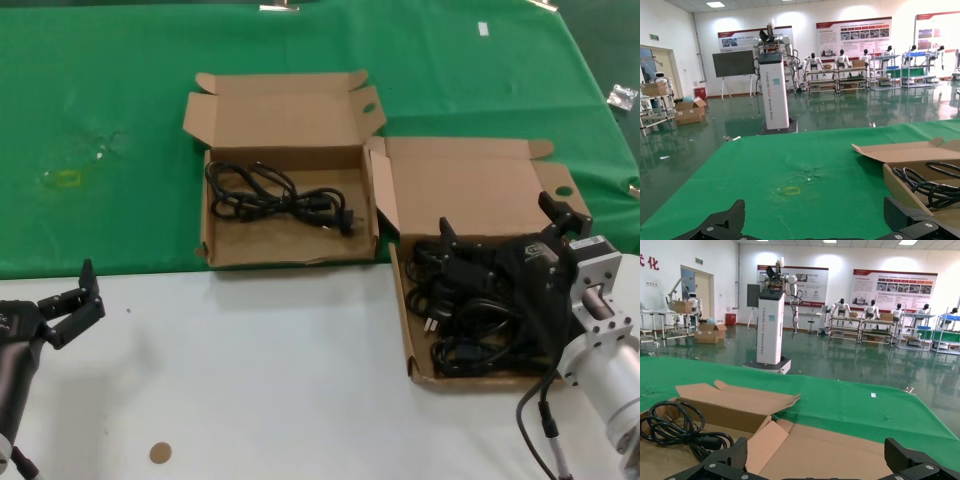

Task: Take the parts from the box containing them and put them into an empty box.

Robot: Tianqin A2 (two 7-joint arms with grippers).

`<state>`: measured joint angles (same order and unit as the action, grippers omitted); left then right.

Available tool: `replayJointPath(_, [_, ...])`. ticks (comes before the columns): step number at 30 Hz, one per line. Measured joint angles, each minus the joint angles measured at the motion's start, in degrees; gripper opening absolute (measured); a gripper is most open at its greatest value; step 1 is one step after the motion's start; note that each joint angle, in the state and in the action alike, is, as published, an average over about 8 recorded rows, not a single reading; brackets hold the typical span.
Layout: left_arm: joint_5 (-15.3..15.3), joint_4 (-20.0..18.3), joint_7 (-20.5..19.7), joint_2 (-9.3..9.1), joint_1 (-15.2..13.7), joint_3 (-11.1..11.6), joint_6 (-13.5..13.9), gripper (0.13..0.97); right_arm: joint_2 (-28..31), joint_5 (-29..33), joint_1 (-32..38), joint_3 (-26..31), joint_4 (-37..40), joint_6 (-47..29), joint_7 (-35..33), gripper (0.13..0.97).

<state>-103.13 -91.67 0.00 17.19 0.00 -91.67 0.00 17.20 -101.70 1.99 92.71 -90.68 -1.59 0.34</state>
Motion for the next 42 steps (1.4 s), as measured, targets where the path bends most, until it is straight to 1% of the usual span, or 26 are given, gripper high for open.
replayJointPath(42, [0.00,0.00,0.00,0.00,0.00,0.00,0.00,0.966,0.00,0.00,0.00,0.00,0.00,0.00,0.00,0.966])
